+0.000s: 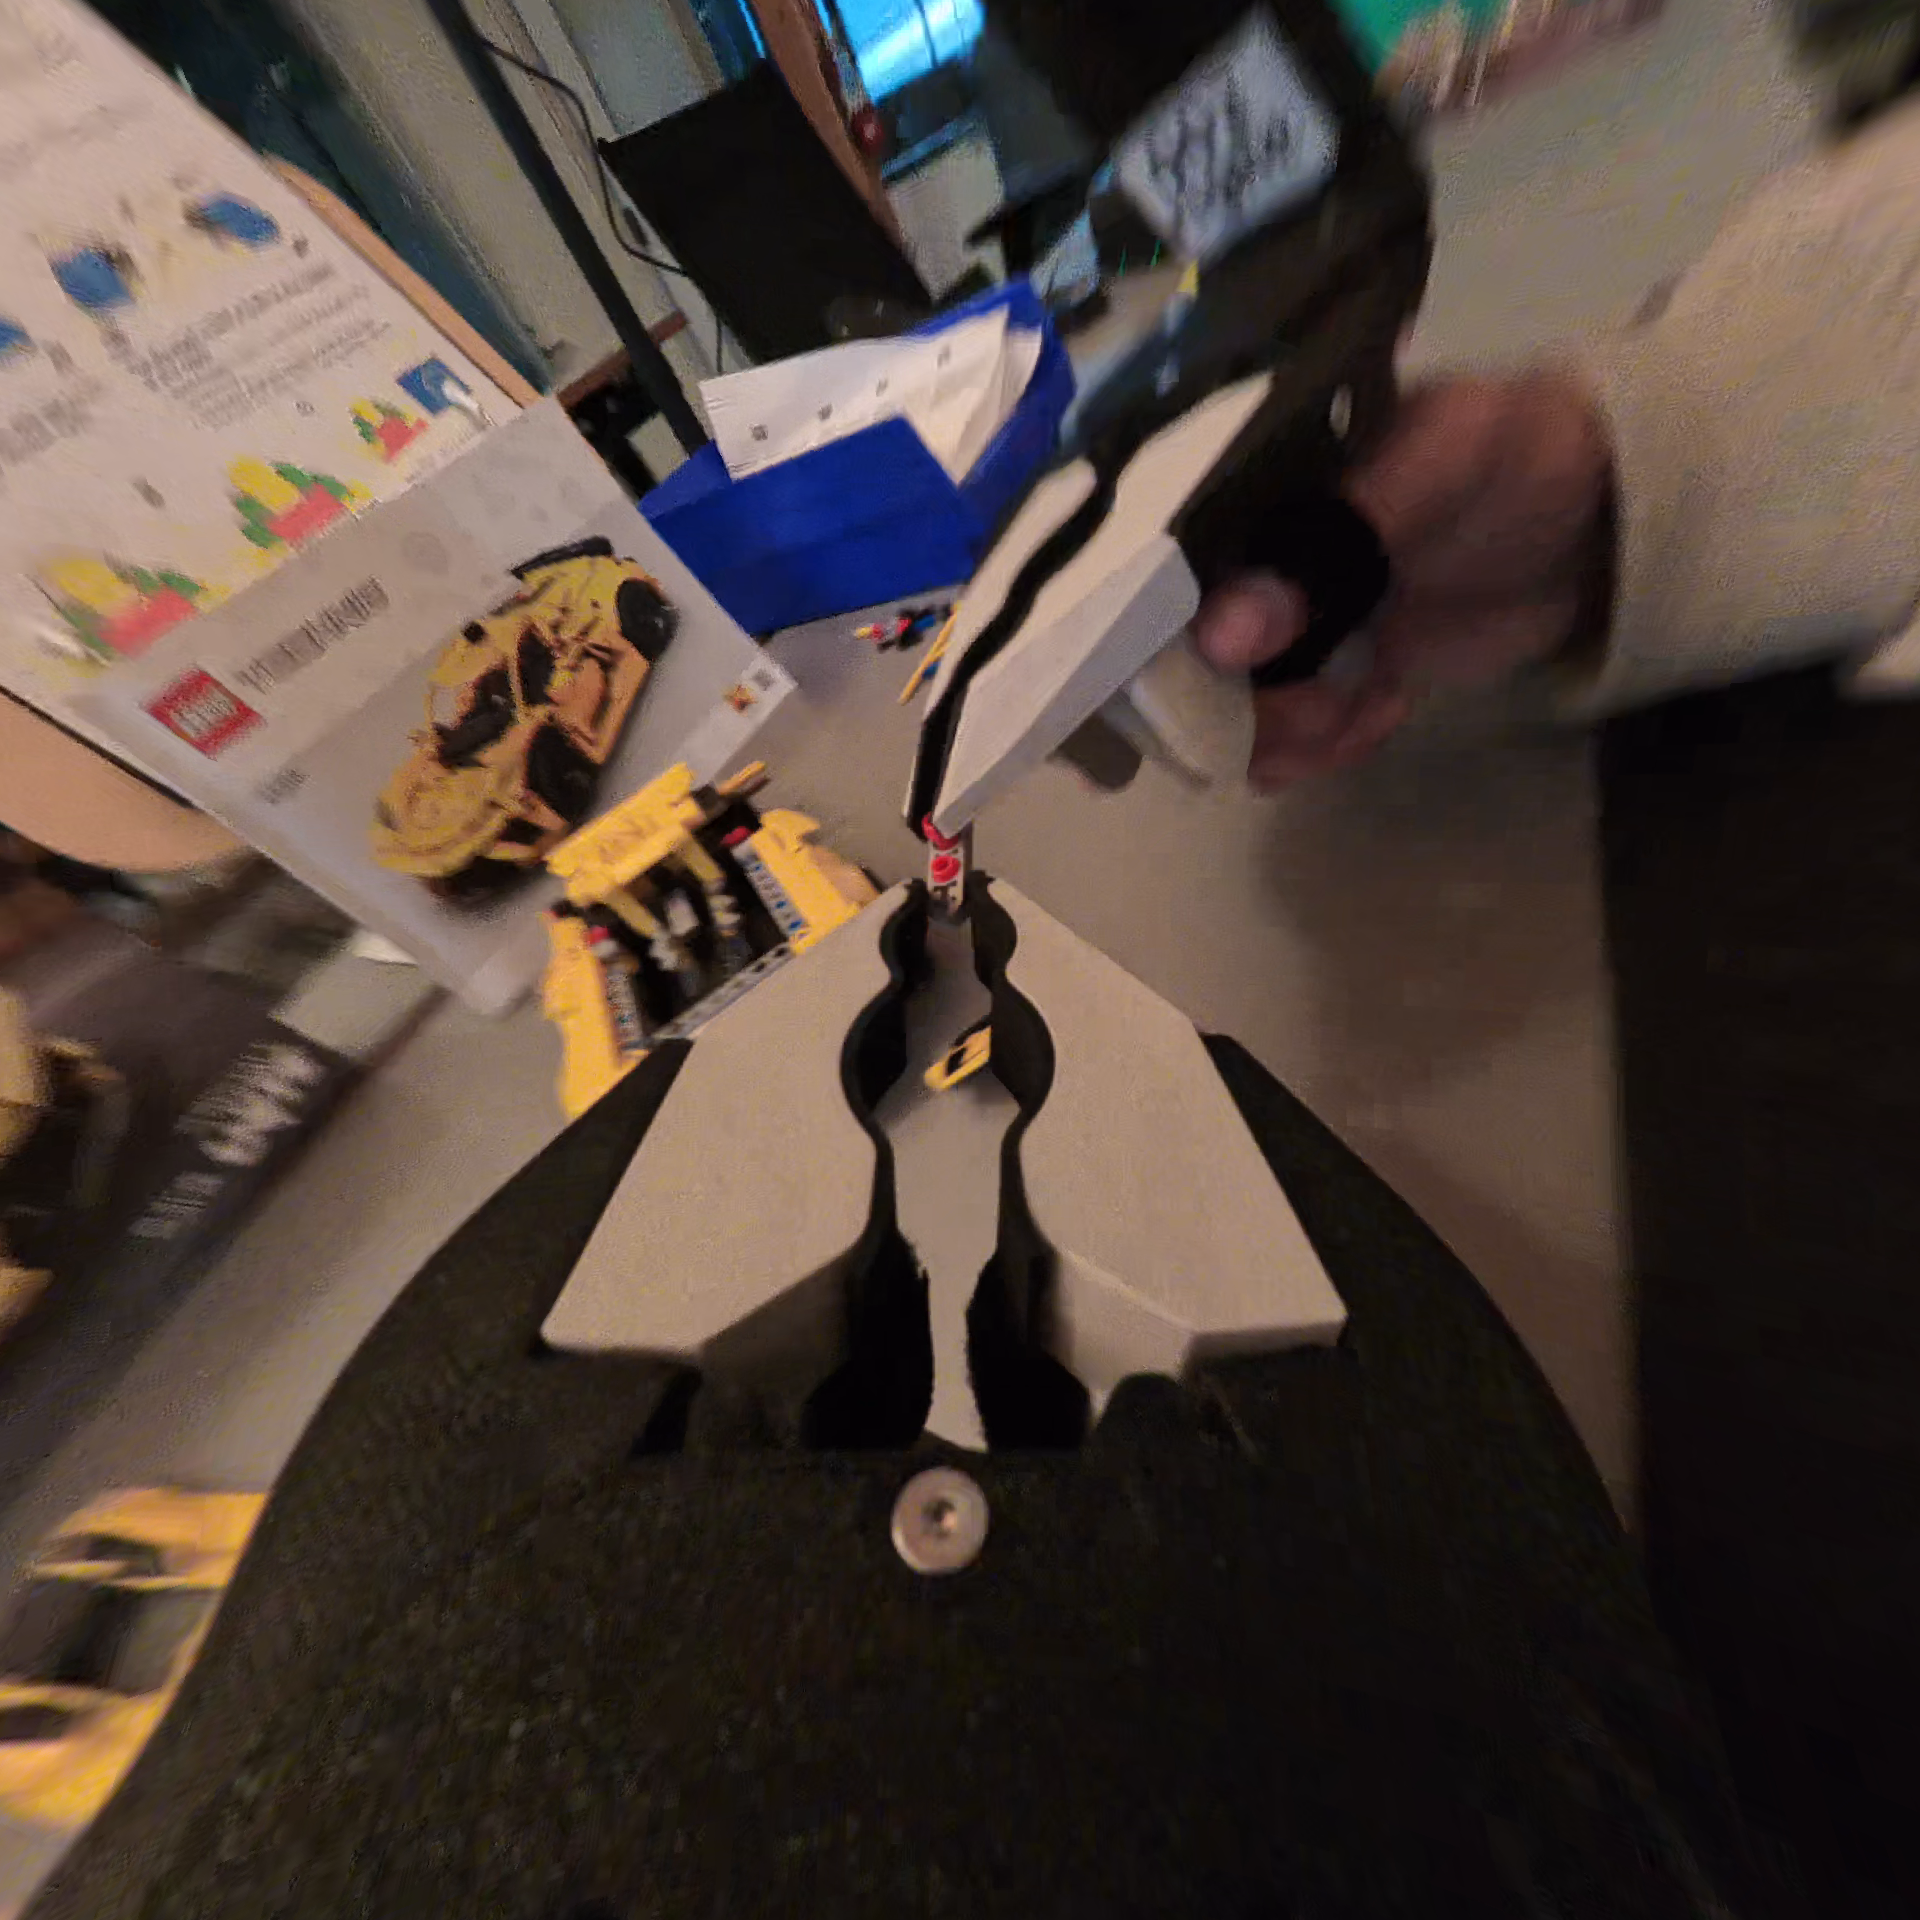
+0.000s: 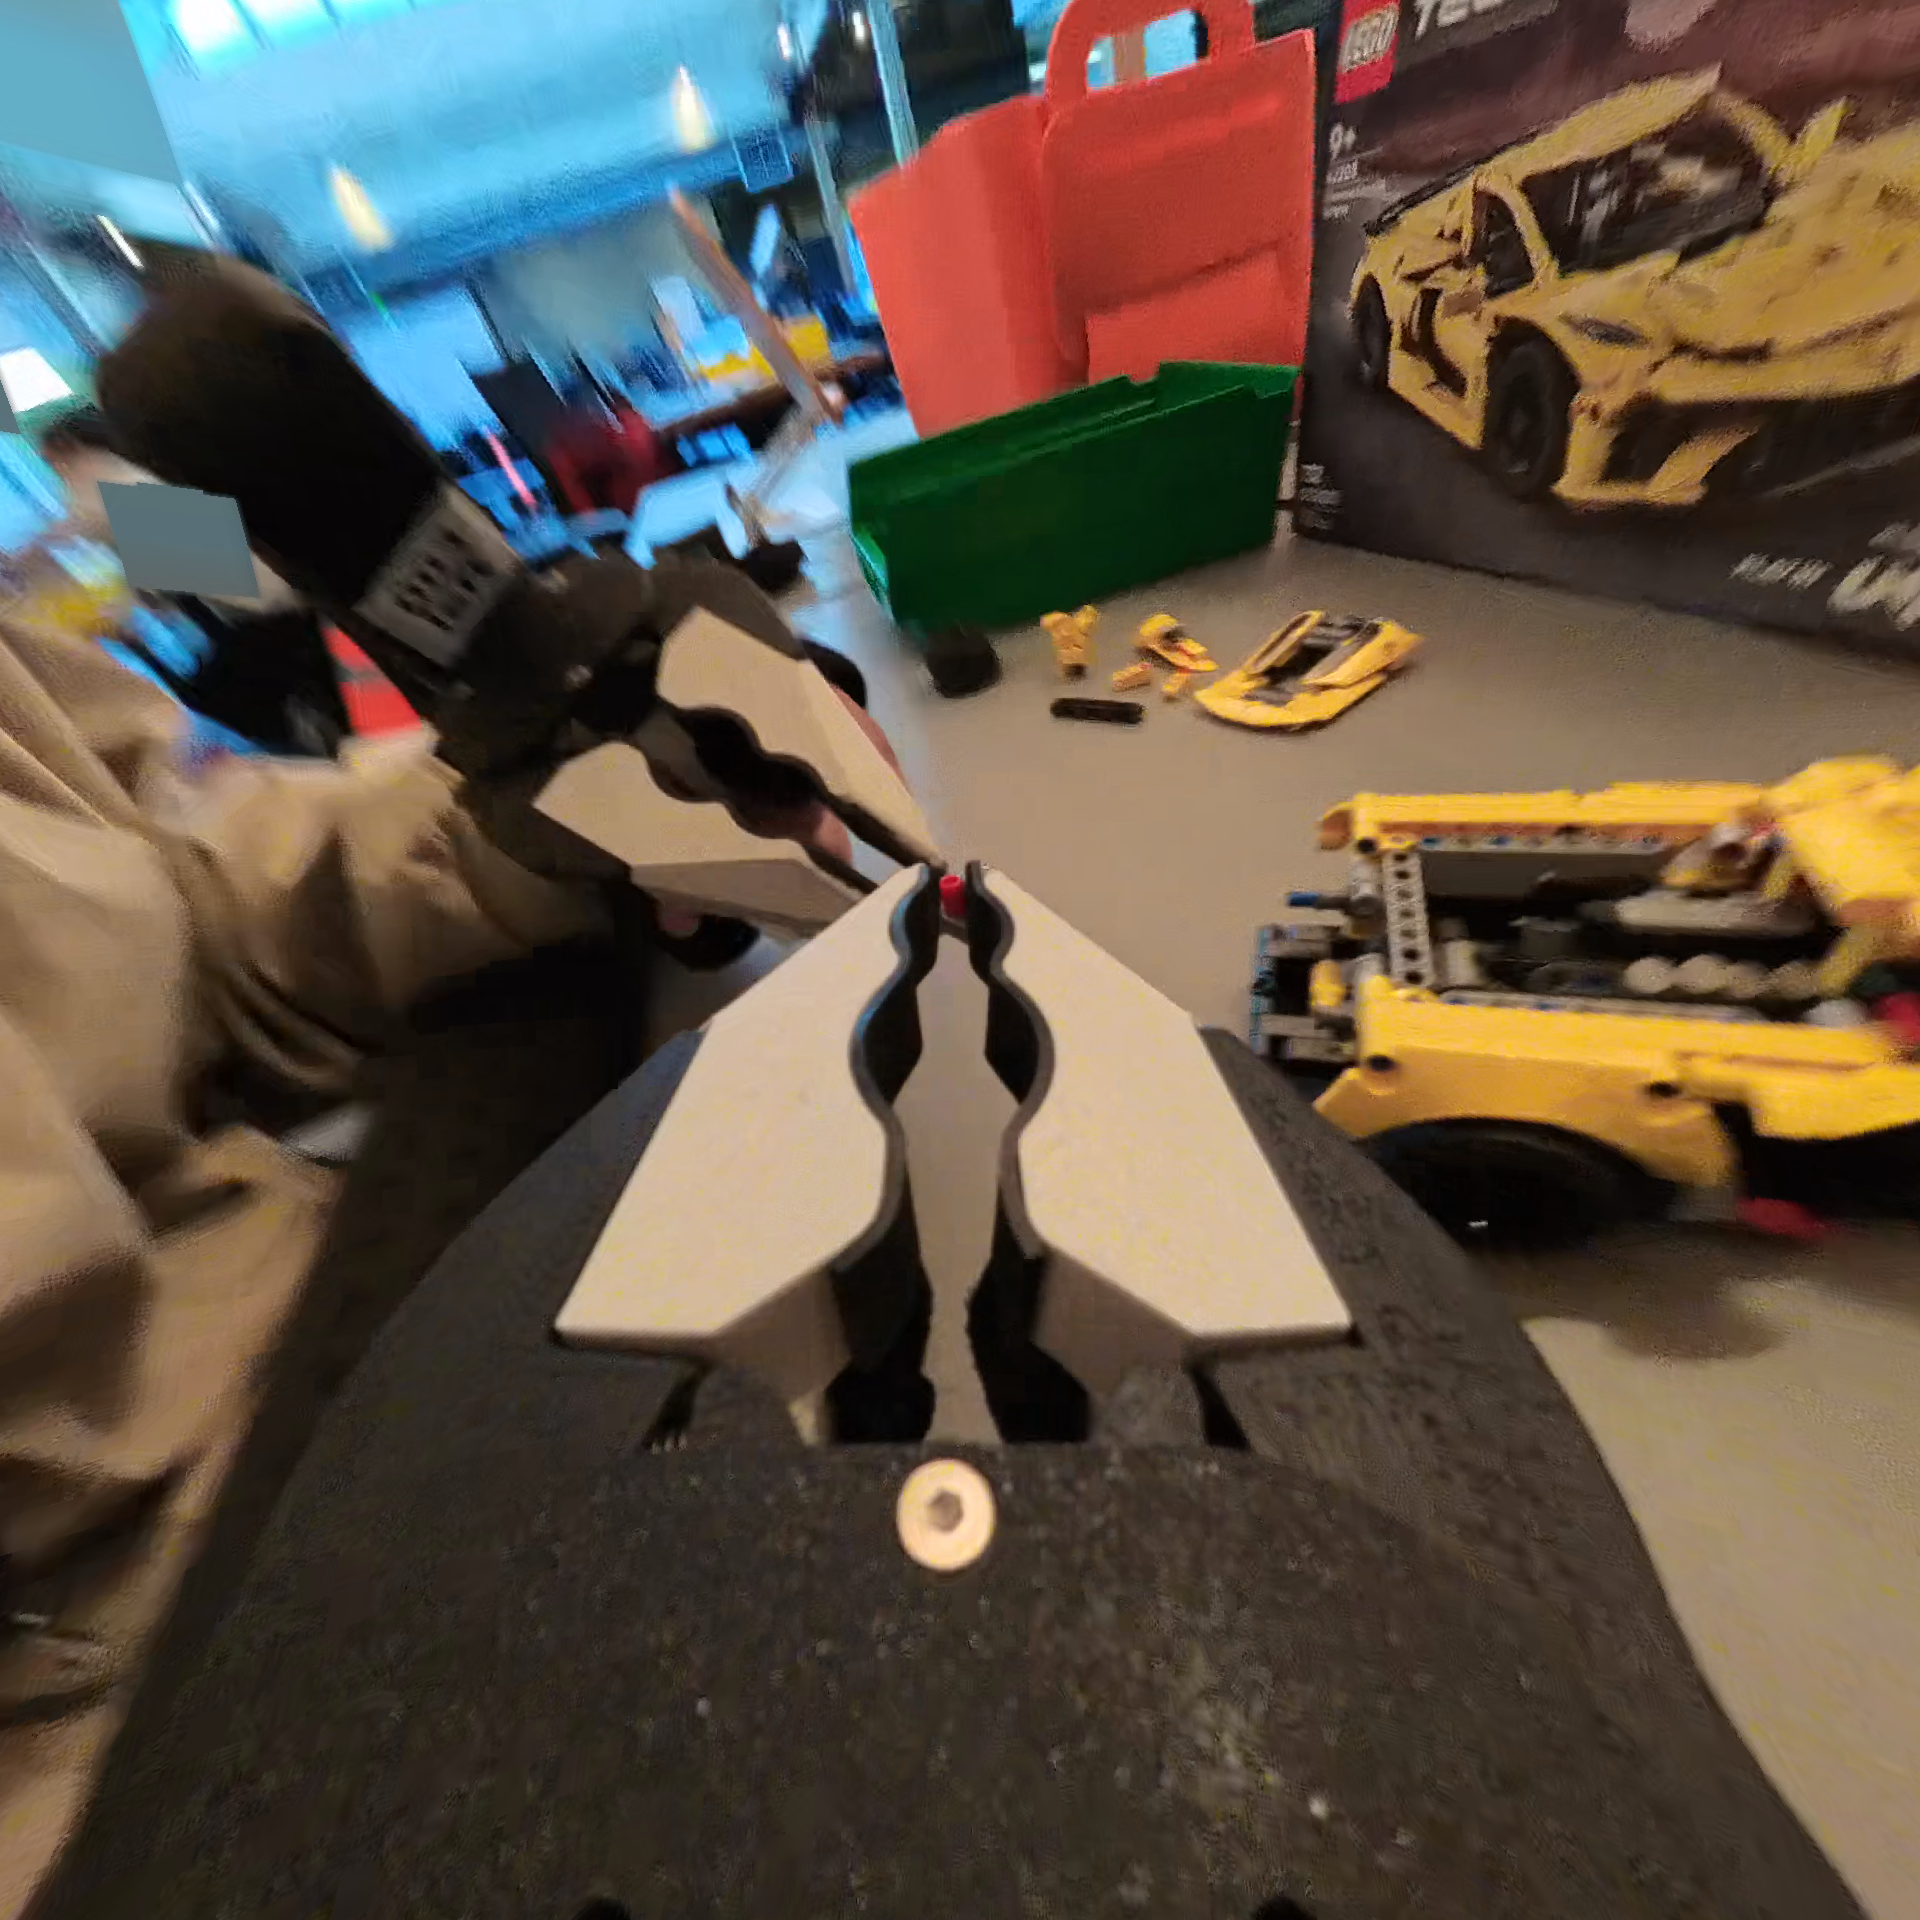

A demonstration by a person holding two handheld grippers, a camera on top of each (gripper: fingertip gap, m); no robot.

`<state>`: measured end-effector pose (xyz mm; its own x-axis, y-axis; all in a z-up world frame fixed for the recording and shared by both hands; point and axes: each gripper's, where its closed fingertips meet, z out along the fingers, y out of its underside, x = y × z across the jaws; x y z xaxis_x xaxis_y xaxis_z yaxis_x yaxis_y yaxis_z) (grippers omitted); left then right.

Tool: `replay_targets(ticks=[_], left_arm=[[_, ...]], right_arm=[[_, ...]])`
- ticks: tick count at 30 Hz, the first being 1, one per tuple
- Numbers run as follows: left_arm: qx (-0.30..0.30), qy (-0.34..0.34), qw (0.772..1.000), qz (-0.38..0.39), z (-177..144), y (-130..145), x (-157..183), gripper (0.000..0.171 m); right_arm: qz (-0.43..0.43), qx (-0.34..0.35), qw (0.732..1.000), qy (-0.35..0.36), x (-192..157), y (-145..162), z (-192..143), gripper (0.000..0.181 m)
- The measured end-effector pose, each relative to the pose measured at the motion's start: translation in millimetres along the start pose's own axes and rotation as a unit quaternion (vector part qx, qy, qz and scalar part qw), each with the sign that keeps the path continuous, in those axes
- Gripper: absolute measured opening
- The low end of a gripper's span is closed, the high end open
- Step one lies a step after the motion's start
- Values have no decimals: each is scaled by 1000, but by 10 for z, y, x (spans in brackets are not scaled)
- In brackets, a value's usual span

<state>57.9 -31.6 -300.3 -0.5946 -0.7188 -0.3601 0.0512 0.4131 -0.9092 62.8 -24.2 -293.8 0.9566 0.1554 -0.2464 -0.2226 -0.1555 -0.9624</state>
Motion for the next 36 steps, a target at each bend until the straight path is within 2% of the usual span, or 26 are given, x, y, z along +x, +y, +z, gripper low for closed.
replay_targets(ticks=[3, 5, 8, 13, 15, 28, 34, 35, 36], left_arm=[[33, 76, 985, -151, -36, -88, 27, 27], [50, 84, 978, -182, -50, -133, 1, 29], [50, 86, 979, -181, -38, -134, 20, 27], [50, 85, 976, -193, -13, -116, 3, 8], [50, 88, 974, -203, -8, -100, -6, 7], [26, 102, 977, -186, 18, -46, 29, 6], [25, 99, 975, -198, -4, -58, 36, 6], [15, 104, 975, -195, 3, -27, 61, 6], [-31, 116, 977, -174, 36, 123, 156, 5]], right_arm=[[96, 37, 994, -44, -21, -64, 3, 3], [133, 60, 987, -68, -53, -119, -7, 3], [151, 68, 983, -83, -93, -137, 6, 3], [122, 50, 989, -71, -134, -85, 68, 3], [117, 47, 990, -64, -114, -78, 67, 3], [155, 49, 983, -83, -111, -70, 47, 2], [114, 52, 990, -72, -133, -90, 56, 1], [106, 55, 990, -69, -130, -107, 48, 0], [114, 128, 983, -66, -86, -336, -63, 0]])
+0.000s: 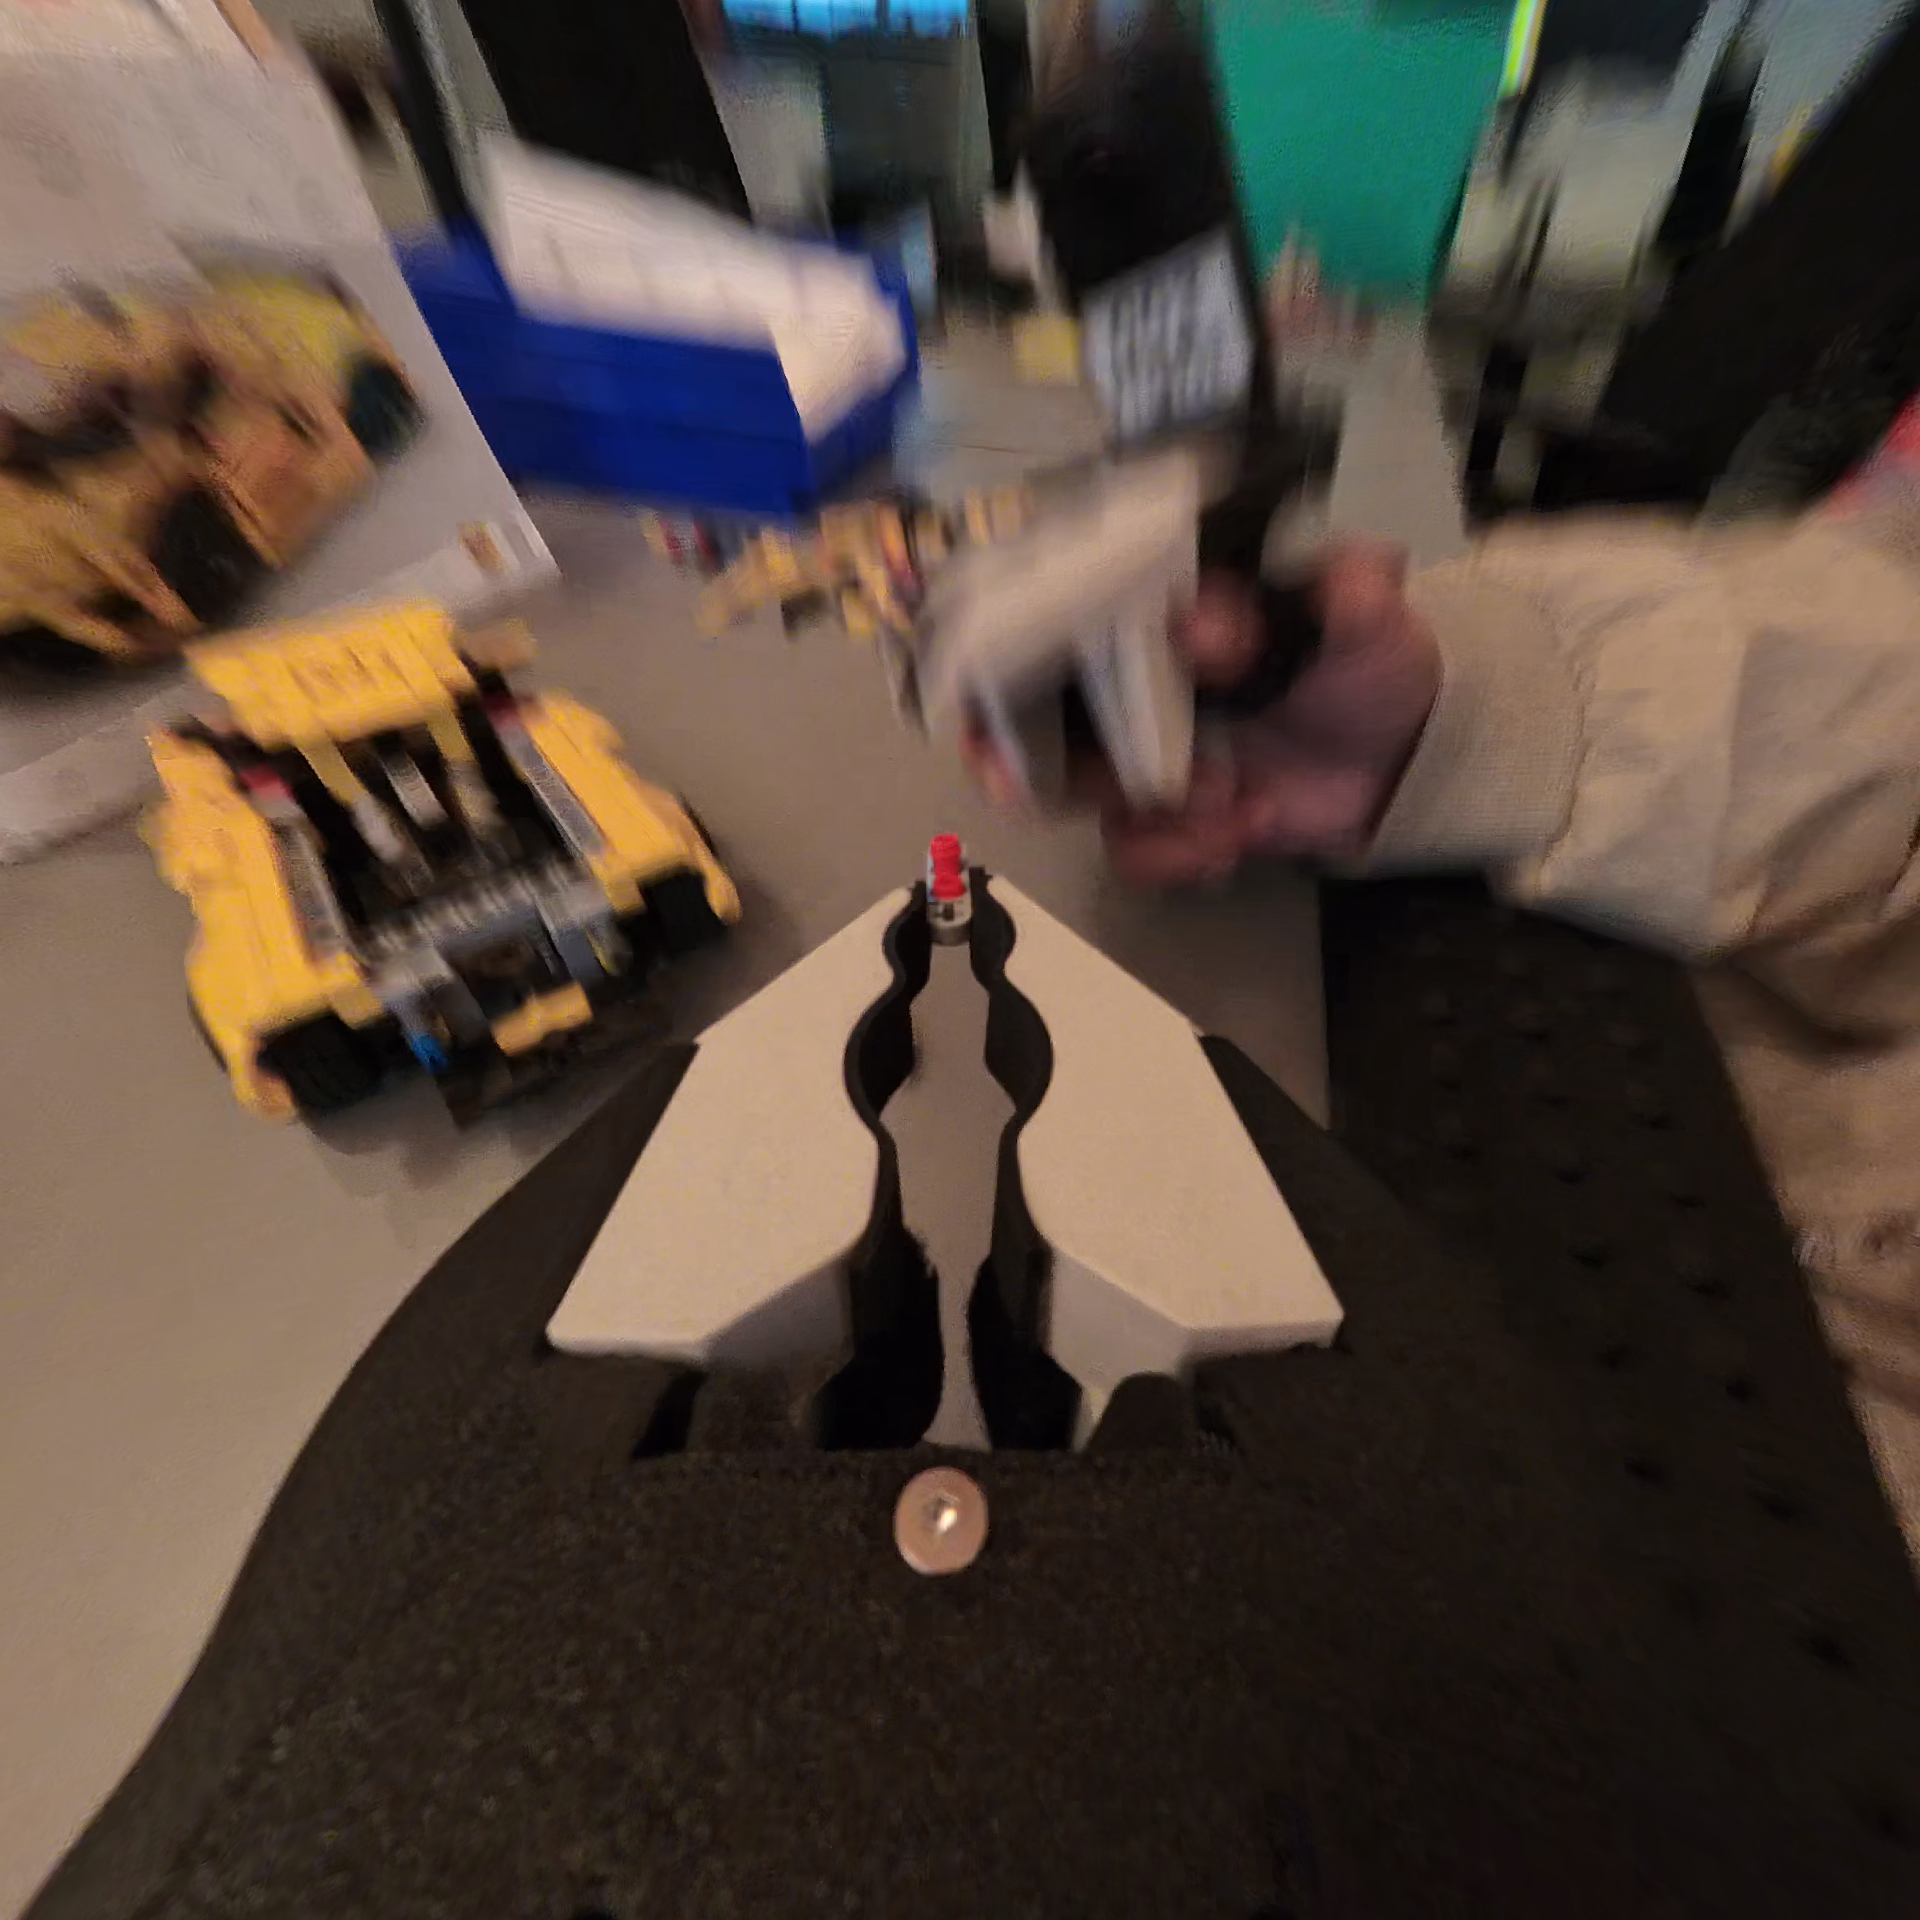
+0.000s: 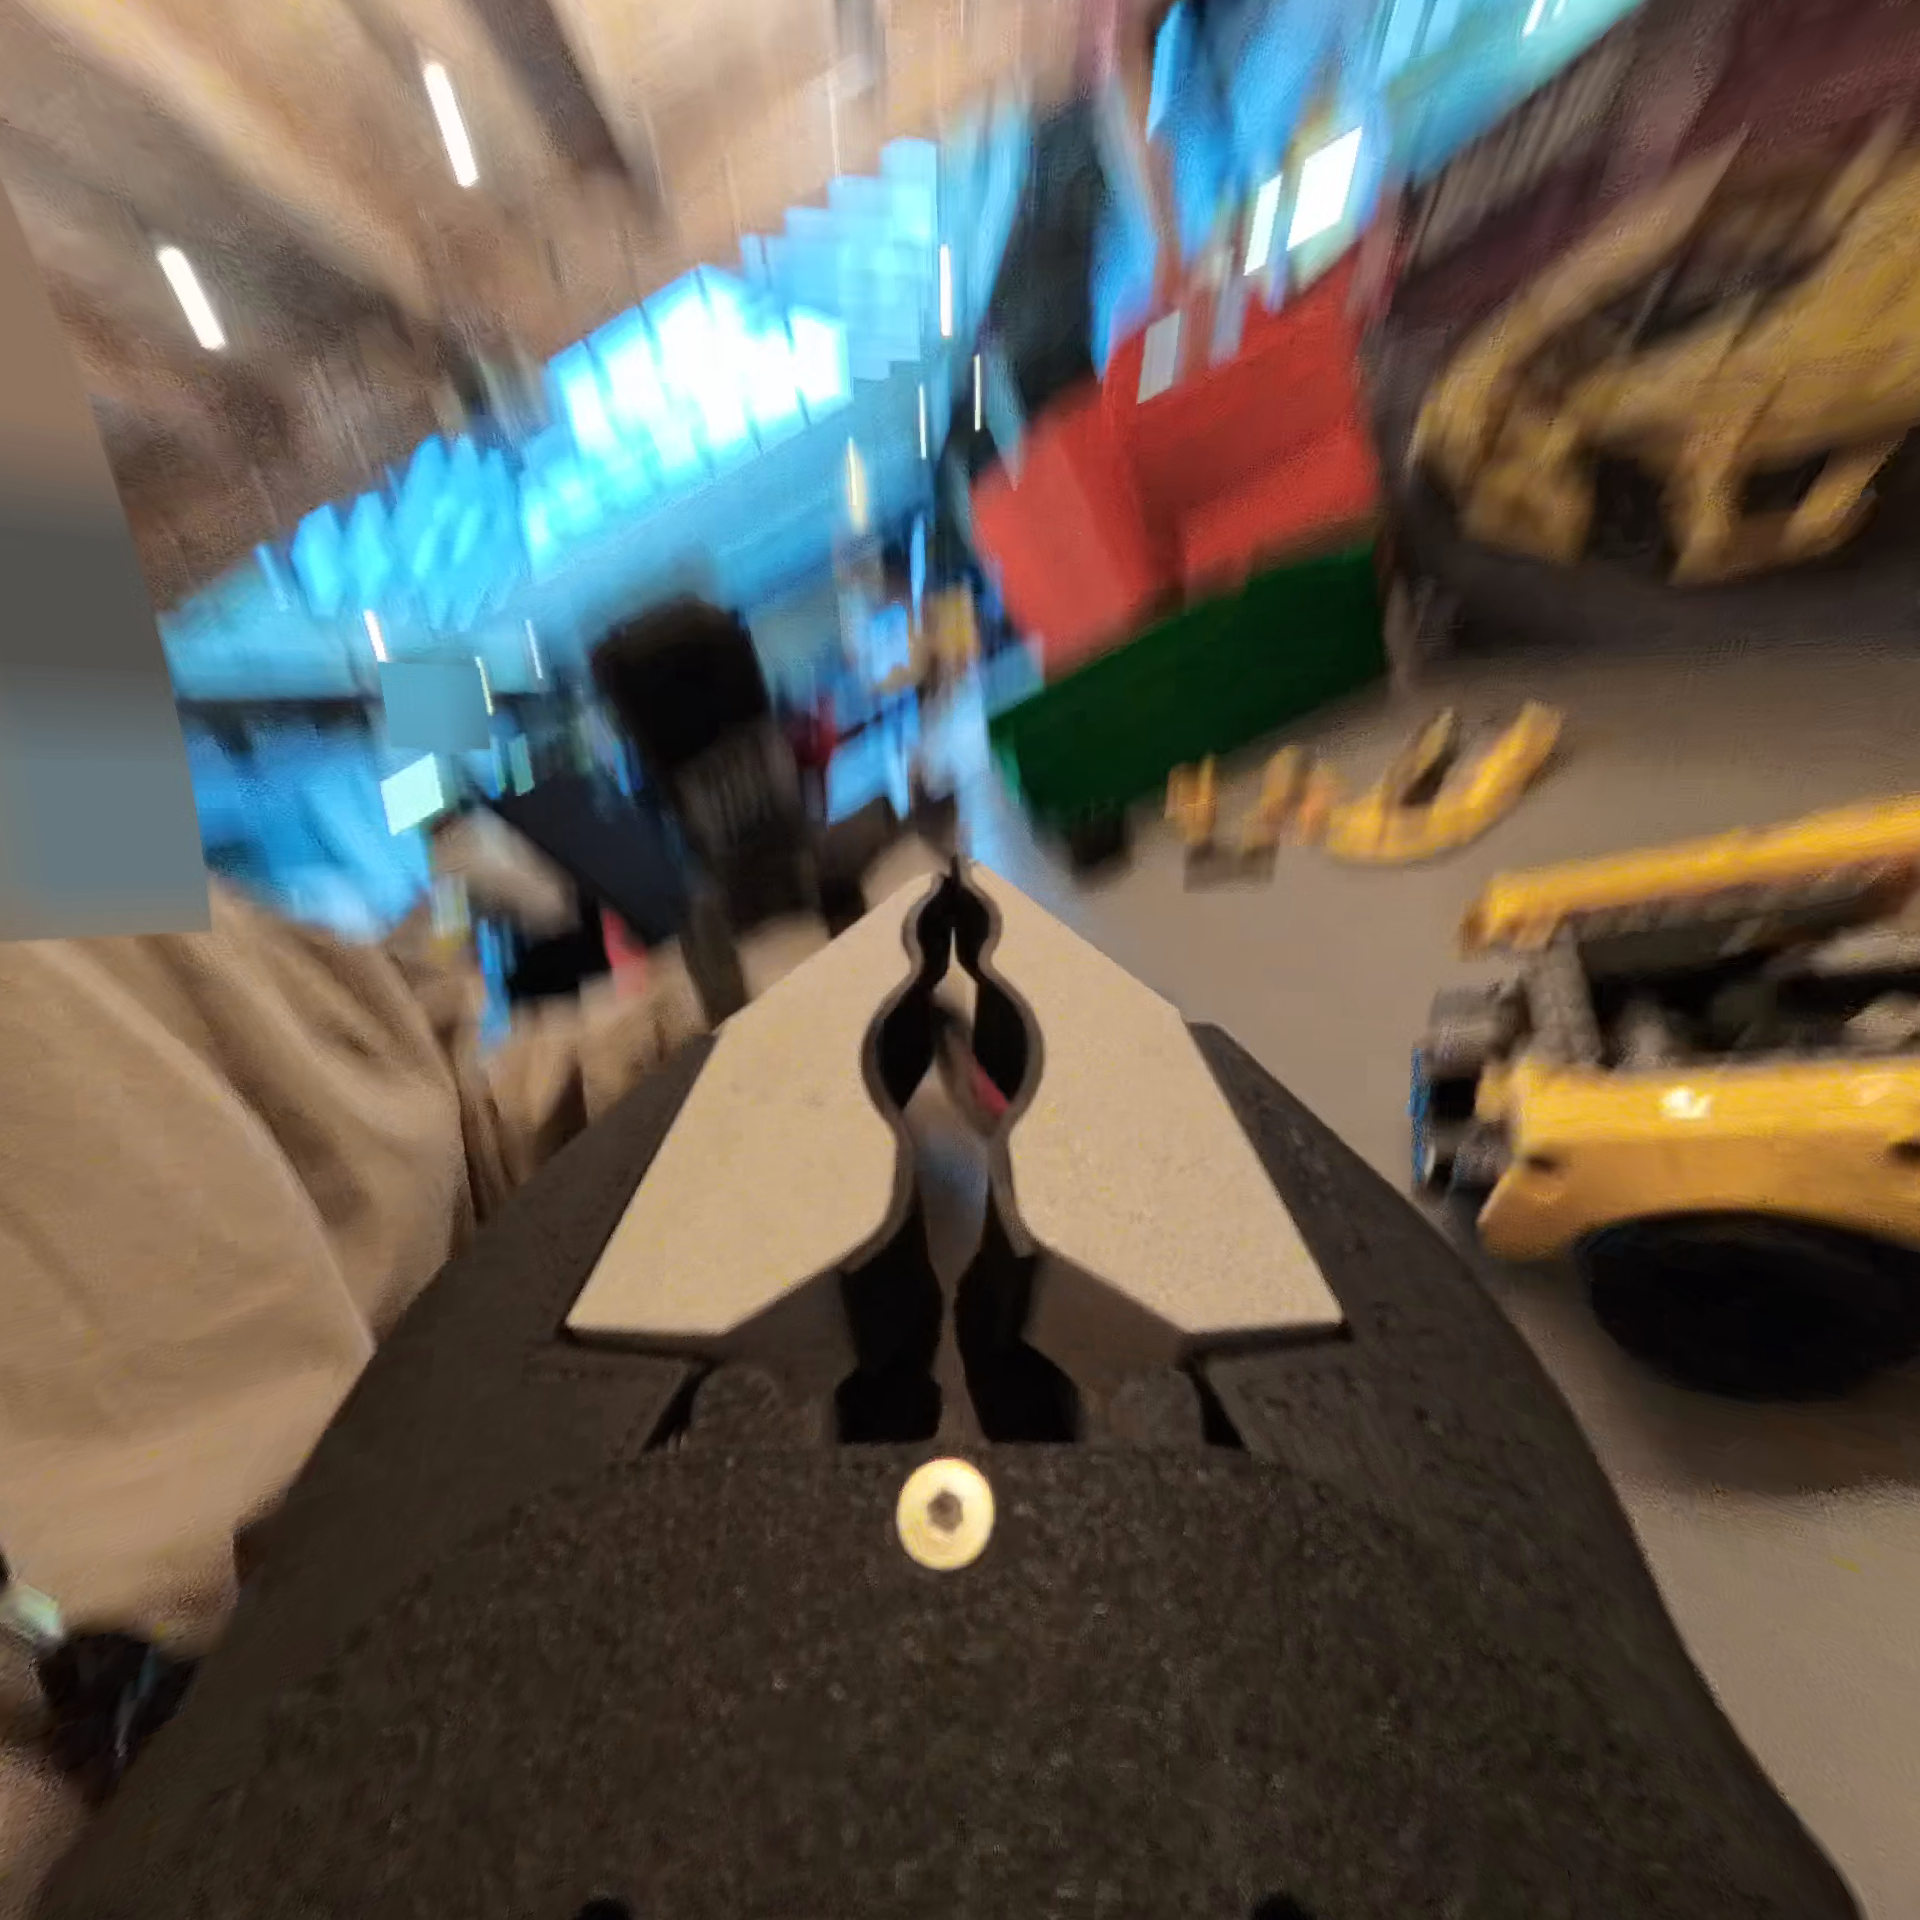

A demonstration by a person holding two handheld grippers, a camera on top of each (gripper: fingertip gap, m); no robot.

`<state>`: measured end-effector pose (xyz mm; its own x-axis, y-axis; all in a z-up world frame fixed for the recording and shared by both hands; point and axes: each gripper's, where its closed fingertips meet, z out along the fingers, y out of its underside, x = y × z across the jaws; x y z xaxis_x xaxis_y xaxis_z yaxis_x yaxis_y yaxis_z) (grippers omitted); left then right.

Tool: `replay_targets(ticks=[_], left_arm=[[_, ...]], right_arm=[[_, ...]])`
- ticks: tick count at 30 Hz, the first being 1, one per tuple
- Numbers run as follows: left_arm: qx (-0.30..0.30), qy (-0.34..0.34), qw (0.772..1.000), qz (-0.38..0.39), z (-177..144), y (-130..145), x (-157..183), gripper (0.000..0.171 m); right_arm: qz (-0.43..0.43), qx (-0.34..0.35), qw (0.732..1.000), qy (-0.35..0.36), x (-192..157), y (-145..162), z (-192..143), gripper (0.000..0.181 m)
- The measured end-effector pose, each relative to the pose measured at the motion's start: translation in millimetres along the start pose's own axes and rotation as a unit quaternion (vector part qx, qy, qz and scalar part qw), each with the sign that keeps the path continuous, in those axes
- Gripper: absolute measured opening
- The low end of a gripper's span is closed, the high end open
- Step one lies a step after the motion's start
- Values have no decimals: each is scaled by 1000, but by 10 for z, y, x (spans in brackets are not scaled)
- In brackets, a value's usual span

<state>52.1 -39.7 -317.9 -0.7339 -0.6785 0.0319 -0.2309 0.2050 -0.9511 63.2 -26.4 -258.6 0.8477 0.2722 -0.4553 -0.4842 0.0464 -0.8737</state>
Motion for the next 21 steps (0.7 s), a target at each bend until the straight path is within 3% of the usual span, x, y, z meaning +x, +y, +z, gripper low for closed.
replay_targets(ticks=[1, 2, 4, 5, 8, 10, 14, 17, 21], left_arm=[[-57, -5, 998, 28, 74, 239, 37, 5], [-63, 1, 997, 41, 106, 295, 121, 6], [30, 8, 1000, 3, 24, -54, 110, 6], [45, -1, 999, -11, -7, -107, 9, 6], [39, -31, 999, 10, -15, -89, -77, 6], [30, -83, 994, 58, -22, -68, -160, 6], [-16, -243, 941, 237, -96, -94, -408, 6], [-34, -279, 895, 347, -94, -113, -360, 6], [-60, -293, 870, 392, -75, -57, -370, 6]], right_arm=[[17, 74, 997, 5, 68, -293, -150, 0], [40, 114, 993, 16, 202, -461, -306, 0], [29, 126, 990, 56, 335, -602, -504, 0], [14, 113, 991, 72, 345, -605, -539, 0], [-22, -7, 996, 82, 304, -209, -411, 0], [-52, -89, 990, 93, 276, 114, -271, 20], [-75, -132, 976, 153, 299, 356, -61, 22], [-128, -123, 963, 201, 286, 316, 27, 11], [-143, -137, 961, 194, 251, 354, 98, 9]])
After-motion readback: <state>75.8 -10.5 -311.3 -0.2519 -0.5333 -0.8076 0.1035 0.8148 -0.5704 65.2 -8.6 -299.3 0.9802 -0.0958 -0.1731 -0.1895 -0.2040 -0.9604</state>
